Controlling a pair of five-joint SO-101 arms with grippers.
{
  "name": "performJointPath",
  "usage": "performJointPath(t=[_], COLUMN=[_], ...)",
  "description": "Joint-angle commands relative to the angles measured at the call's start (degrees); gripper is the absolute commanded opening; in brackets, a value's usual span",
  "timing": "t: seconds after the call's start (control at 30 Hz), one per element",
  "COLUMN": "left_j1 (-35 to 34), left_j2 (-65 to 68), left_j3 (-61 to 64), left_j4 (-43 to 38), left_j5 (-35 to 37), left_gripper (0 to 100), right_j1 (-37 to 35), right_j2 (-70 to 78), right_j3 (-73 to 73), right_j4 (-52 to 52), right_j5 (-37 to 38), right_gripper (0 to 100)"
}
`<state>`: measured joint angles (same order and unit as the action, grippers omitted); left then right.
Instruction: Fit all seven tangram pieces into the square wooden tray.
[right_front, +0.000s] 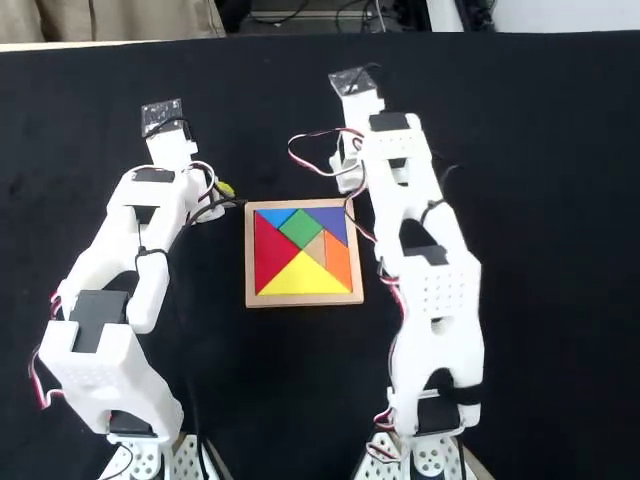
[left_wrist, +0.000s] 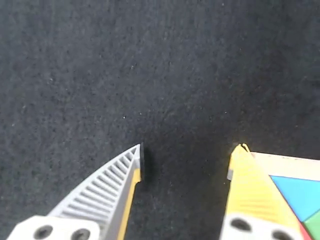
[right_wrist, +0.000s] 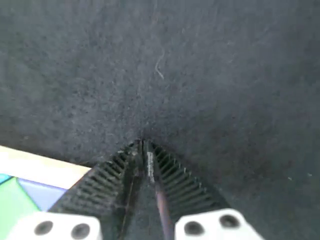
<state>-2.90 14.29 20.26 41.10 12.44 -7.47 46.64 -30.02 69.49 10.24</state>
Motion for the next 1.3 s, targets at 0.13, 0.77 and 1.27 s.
performJointPath(t=[0.13,0.77,1.27], left_j1=[0.7,2.8,8.3], left_j2=[-2.5,-2.4,4.2], left_j3=[-0.8,-1.2,-6.5], left_j4=[-0.6,-3.4,-9.5], left_j5=[0.4,0.2,0.5], left_gripper=[28,28,9], right_j1=[-1.3,-4.6,-4.3], right_j2=[3.7,4.0,4.0], right_j3=[-10.0,-9.8,-9.8], right_j4=[8.5,12.3,12.3], right_j5=[0.2,0.1,0.3], right_gripper=[1.1,1.1,1.1])
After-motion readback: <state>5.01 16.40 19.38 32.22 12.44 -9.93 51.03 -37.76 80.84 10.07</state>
